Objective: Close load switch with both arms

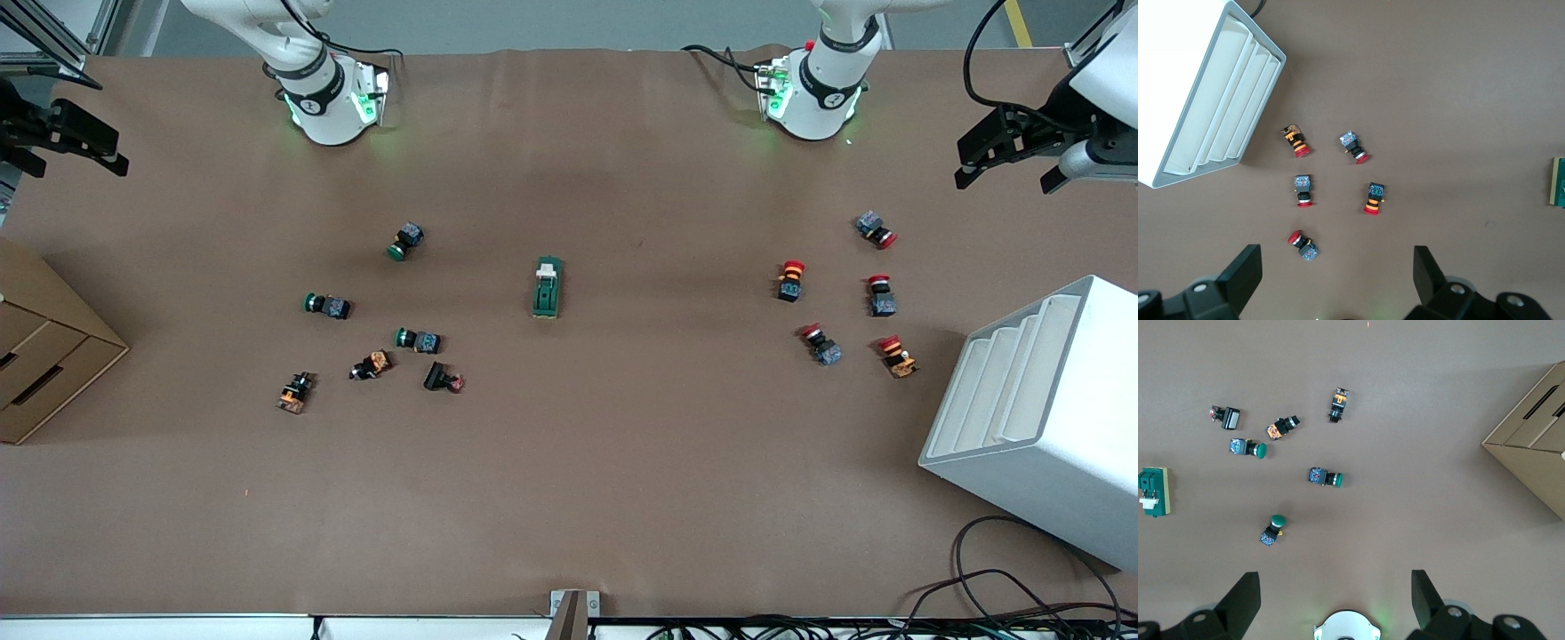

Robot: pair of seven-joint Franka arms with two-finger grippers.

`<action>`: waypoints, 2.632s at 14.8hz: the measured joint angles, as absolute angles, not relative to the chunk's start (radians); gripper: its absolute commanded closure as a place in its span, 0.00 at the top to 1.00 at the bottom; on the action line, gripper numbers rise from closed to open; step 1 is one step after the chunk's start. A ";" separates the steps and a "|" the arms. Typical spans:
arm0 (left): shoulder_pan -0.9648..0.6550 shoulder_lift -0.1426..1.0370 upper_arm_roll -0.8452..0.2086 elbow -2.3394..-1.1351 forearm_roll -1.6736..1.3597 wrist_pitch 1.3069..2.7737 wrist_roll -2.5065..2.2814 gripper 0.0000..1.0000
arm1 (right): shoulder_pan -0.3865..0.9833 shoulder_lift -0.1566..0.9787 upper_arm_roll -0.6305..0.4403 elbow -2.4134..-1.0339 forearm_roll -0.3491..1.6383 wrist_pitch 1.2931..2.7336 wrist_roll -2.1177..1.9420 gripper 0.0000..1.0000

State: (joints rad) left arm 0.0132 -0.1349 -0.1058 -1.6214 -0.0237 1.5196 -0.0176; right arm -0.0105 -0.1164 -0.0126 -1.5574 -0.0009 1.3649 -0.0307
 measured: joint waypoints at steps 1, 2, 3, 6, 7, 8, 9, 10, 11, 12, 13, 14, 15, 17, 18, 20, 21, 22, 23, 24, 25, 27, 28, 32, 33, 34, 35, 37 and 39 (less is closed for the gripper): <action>0.013 -0.135 -0.106 -1.621 -0.022 1.520 -0.018 1.00 | -0.010 -0.116 -0.013 -1.557 -0.001 1.365 -0.031 1.00; 0.013 -0.135 -0.106 -1.620 -0.019 1.520 -0.018 1.00 | -0.010 -0.116 -0.013 -1.557 -0.001 1.365 -0.031 1.00; 0.013 -0.135 -0.106 -1.616 -0.015 1.520 -0.018 1.00 | -0.010 -0.116 -0.013 -1.557 -0.001 1.365 -0.031 1.00; 0.006 -0.123 -0.122 -1.575 -0.003 1.517 -0.018 1.00 | -0.011 -0.116 -0.013 -1.557 -0.001 1.365 -0.031 1.00; 0.000 -0.114 -0.139 -1.559 -0.002 1.512 -0.018 1.00 | -0.011 -0.116 -0.012 -1.557 -0.001 1.365 -0.031 1.00; -0.004 -0.106 -0.170 -1.548 -0.002 1.508 -0.032 1.00 | -0.011 -0.117 -0.012 -1.557 -0.001 1.365 -0.031 1.00; -0.006 -0.097 -0.214 -1.542 -0.002 1.507 -0.069 1.00 | -0.011 -0.117 -0.012 -1.556 -0.001 1.365 -0.031 1.00; -0.009 -0.089 -0.270 -1.541 -0.001 1.507 -0.124 1.00 | -0.011 -0.117 -0.012 -1.554 -0.001 1.365 -0.031 1.00; -0.012 -0.079 -0.328 -1.541 0.000 1.506 -0.189 1.00 | -0.011 -0.118 -0.013 -1.552 -0.002 1.365 -0.031 1.00; -0.017 -0.067 -0.386 -1.541 0.001 1.507 -0.255 1.00 | -0.012 -0.117 -0.013 -1.552 -0.002 1.365 -0.031 1.00; -0.021 -0.052 -0.442 -1.540 0.003 1.509 -0.319 1.00 | -0.014 -0.110 -0.014 -1.555 -0.002 1.364 -0.031 1.00; -0.025 -0.035 -0.489 -1.541 0.005 1.514 -0.373 1.00 | -0.016 -0.096 -0.015 -1.558 -0.002 1.364 -0.031 1.00; -0.026 -0.016 -0.534 -1.541 0.006 1.525 -0.423 1.00 | -0.021 -0.073 -0.016 -1.561 -0.002 1.366 -0.031 1.00; -0.027 0.029 -0.622 -1.544 0.018 1.562 -0.522 1.00 | -0.037 0.003 -0.017 -1.567 -0.002 1.376 -0.031 1.00; -0.030 0.053 -0.667 -1.550 0.041 1.586 -0.578 1.00 | -0.043 0.049 -0.018 -1.567 -0.001 1.389 -0.031 1.00; -0.073 0.105 -0.729 -1.570 0.106 1.637 -0.711 1.00 | -0.046 0.123 -0.017 -1.569 0.027 1.421 -0.029 1.00; -0.119 0.132 -0.739 -1.583 0.138 1.658 -0.785 1.00 | -0.045 0.145 -0.015 -1.573 0.059 1.445 -0.014 1.00; -0.173 0.162 -0.742 -1.596 0.171 1.674 -0.858 1.00 | -0.043 0.158 -0.011 -1.585 0.089 1.471 0.025 1.00; -0.232 0.195 -0.743 -1.609 0.213 1.689 -0.943 1.00 | -0.037 0.162 -0.006 -1.604 0.112 1.498 0.077 1.00; -0.290 0.232 -0.744 -1.622 0.260 1.707 -1.034 1.00 | -0.021 0.163 -0.001 -1.631 0.127 1.528 0.130 1.00; -0.366 0.288 -0.744 -1.645 0.329 1.746 -1.174 1.00 | 0.018 0.163 0.005 -1.681 0.161 1.583 0.221 1.00; -0.441 0.361 -0.744 -1.672 0.412 1.804 -1.327 1.00 | 0.076 0.165 0.015 -1.759 0.230 1.674 0.354 1.00; -0.473 0.397 -0.743 -1.684 0.462 1.832 -1.402 1.00 | 0.107 0.165 0.024 -1.803 0.261 1.738 0.424 1.00; -0.593 0.566 -0.743 -1.710 0.706 1.892 -1.716 1.00 | 0.280 0.169 0.038 -1.980 0.379 2.046 0.647 1.00; -0.620 0.608 -0.743 -1.715 0.772 1.907 -1.790 0.99 | 0.322 0.174 0.040 -2.019 0.425 2.110 0.670 1.00; -0.642 0.645 -0.743 -1.722 0.842 1.923 -1.858 0.99 | 0.356 0.181 0.040 -2.049 0.472 2.166 0.680 1.00; -0.659 0.676 -0.742 -1.731 0.913 1.937 -1.920 0.99 | 0.384 0.191 0.041 -2.072 0.512 2.218 0.682 1.00; -0.685 0.721 -0.742 -1.751 1.061 1.951 -2.035 0.99 | 0.435 0.220 0.041 -2.108 0.567 2.322 0.682 1.00; -0.706 0.758 -0.741 -1.773 1.219 1.954 -2.160 0.99 | 0.489 0.259 0.041 -2.125 0.613 2.406 0.683 1.00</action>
State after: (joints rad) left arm -0.7058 0.7575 -0.7412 -1.7732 1.2194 1.9538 -2.1602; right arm 0.4887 0.2591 0.0408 -2.1247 0.6127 2.4064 0.6829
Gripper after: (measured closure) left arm 0.009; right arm 0.000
